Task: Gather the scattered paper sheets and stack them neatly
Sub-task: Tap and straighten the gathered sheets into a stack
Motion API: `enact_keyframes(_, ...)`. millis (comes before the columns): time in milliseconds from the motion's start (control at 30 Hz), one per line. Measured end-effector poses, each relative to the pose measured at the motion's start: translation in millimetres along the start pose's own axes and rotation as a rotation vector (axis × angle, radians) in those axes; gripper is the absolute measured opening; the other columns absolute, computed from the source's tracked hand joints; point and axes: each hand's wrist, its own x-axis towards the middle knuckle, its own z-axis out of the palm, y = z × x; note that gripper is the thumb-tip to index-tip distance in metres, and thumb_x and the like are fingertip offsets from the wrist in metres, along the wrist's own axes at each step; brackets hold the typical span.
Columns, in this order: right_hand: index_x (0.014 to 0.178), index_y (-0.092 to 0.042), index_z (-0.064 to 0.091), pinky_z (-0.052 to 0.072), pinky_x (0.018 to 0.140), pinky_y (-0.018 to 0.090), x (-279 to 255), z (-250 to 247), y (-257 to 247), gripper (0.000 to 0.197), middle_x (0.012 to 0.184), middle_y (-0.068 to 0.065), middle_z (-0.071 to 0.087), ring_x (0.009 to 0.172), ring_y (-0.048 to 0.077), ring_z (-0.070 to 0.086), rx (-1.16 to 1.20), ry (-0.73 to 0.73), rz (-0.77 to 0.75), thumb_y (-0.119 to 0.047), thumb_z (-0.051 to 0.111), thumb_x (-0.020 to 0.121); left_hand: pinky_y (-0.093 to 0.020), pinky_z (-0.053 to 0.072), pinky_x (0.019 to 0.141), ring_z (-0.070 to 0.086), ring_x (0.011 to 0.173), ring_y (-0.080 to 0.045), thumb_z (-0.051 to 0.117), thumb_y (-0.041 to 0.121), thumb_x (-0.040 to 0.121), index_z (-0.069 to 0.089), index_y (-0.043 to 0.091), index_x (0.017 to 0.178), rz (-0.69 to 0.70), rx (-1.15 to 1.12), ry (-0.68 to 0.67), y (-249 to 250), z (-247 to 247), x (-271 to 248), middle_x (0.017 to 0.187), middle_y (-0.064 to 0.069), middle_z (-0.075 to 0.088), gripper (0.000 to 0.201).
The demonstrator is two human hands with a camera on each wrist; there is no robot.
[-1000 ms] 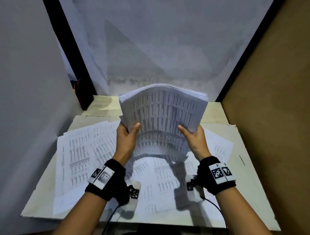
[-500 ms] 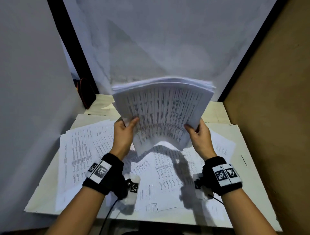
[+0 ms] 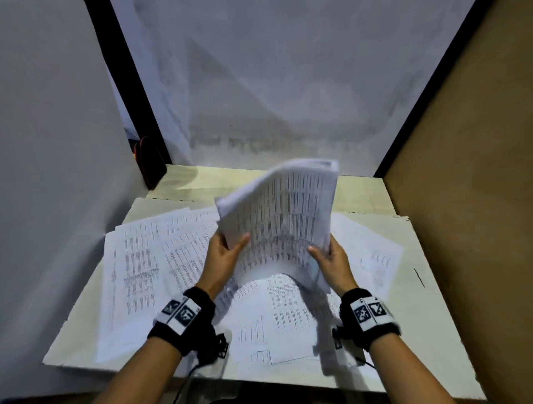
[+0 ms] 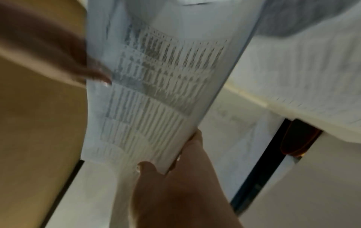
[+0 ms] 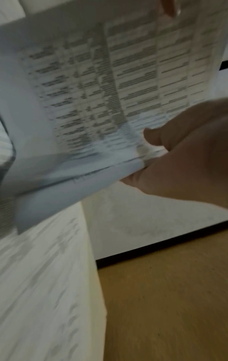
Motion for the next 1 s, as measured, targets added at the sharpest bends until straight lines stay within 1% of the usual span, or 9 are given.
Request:
enact_keyframes(100, 0.134, -0.010, 0.041, 0.043, 0.103, 0.044, -2.8, -1.1, 9.4, 0.055, 0.128, 0.008, 0.056, 0.113, 0.021, 0.056, 0.090, 0.040, 0.059, -0.011, 0.063, 0.084, -0.035, 0.048, 0.096, 0.061, 0.101, -0.003, 0.059, 0.019, 0.085, 0.047, 0.019, 0.122, -0.059, 0.040, -0.037, -19.3, 2.3, -5.8, 0.108, 0.012, 0.060, 0.039)
enact_keyframes(233, 0.136, -0.015, 0.035, 0.039, 0.106, 0.049, -1.6, 1.9, 7.7, 0.068, 0.132, 0.008, 0.052, 0.118, 0.025, 0.053, 0.163, 0.083, 0.069, -0.011, 0.069, 0.078, -0.030, 0.046, 0.093, 0.059, 0.097, -0.004, 0.058, 0.016, 0.087, 0.048, 0.022, 0.113, -0.080, 0.029, -0.024, -19.9, 6.3, 4.0, 0.100, 0.013, 0.059, 0.029)
enact_keyframes(367, 0.148, -0.020, 0.007, 0.020, 0.114, 0.046, -6.7, 11.1, 14.1, 0.085, 0.157, 0.005, 0.014, 0.142, 0.024, 0.021, 0.205, 0.072, 0.144, -0.016, 0.063, 0.084, -0.008, 0.050, 0.076, 0.058, 0.096, -0.002, 0.051, 0.015, 0.091, 0.046, 0.011, 0.126, -0.025, 0.004, 0.018, -23.9, 9.7, 12.1, 0.107, 0.002, 0.061, 0.036)
enact_keyframes(533, 0.148, -0.019, 0.004, 0.018, 0.113, 0.041, -8.2, 13.5, 26.1, 0.084, 0.158, 0.004, 0.008, 0.144, 0.024, 0.016, 0.074, 0.102, 0.127, -0.017, 0.061, 0.087, -0.003, 0.048, 0.072, 0.057, 0.097, 0.001, 0.046, 0.015, 0.094, 0.048, 0.009, 0.125, -0.011, -0.036, 0.039, -24.0, 14.5, 14.7, 0.103, 0.010, 0.061, 0.032)
enact_keyframes(667, 0.148, -0.017, 0.006, 0.019, 0.114, 0.043, -1.0, 12.5, 18.5, 0.085, 0.157, 0.006, 0.013, 0.142, 0.025, 0.019, 0.086, 0.108, 0.109, -0.016, 0.063, 0.085, -0.004, 0.047, 0.074, 0.058, 0.097, 0.005, 0.044, 0.018, 0.094, 0.050, 0.011, 0.124, 0.012, -0.010, 0.013, -24.7, 12.4, 13.0, 0.104, 0.012, 0.061, 0.031)
enact_keyframes(733, 0.146, -0.017, 0.011, 0.027, 0.110, 0.045, 4.5, 6.8, 10.4, 0.084, 0.153, 0.010, 0.024, 0.134, 0.028, 0.034, 0.094, 0.121, 0.078, -0.016, 0.066, 0.083, -0.011, 0.051, 0.073, 0.062, 0.086, 0.004, 0.043, 0.017, 0.094, 0.057, 0.013, 0.106, 0.006, -0.015, 0.004, -24.9, 10.5, 13.2, 0.093, 0.006, 0.063, 0.018)
enact_keyframes(833, 0.138, -0.010, 0.031, 0.044, 0.100, 0.036, 18.4, -7.3, -10.5, 0.070, 0.137, 0.013, 0.046, 0.114, 0.022, 0.051, 0.121, 0.143, -0.003, -0.013, 0.069, 0.079, -0.022, 0.050, 0.072, 0.061, 0.075, -0.007, 0.044, 0.016, 0.094, 0.053, 0.015, 0.076, 0.037, 0.019, -0.018, -22.7, 6.6, 13.8, 0.079, -0.006, 0.059, 0.021)
enact_keyframes(900, 0.126, -0.010, 0.045, 0.049, 0.091, 0.030, 27.9, -18.3, -26.8, 0.053, 0.128, 0.016, 0.052, 0.108, 0.022, 0.054, 0.097, 0.136, -0.075, -0.012, 0.070, 0.079, -0.017, 0.051, 0.070, 0.062, 0.075, -0.001, 0.044, 0.015, 0.094, 0.056, 0.015, 0.081, 0.027, 0.011, -0.042, -21.2, 4.2, 14.3, 0.082, -0.003, 0.061, 0.018)
enact_keyframes(1000, 0.120, -0.008, 0.050, 0.048, 0.097, 0.044, 32.9, -29.2, -39.1, 0.045, 0.119, 0.014, 0.059, 0.109, 0.028, 0.057, 0.100, 0.038, -0.129, -0.005, 0.067, 0.079, -0.018, 0.052, 0.069, 0.062, 0.076, -0.001, 0.044, 0.015, 0.094, 0.056, 0.003, 0.091, 0.017, 0.010, -0.068, -20.6, 1.1, 15.3, 0.087, -0.008, 0.060, 0.017)
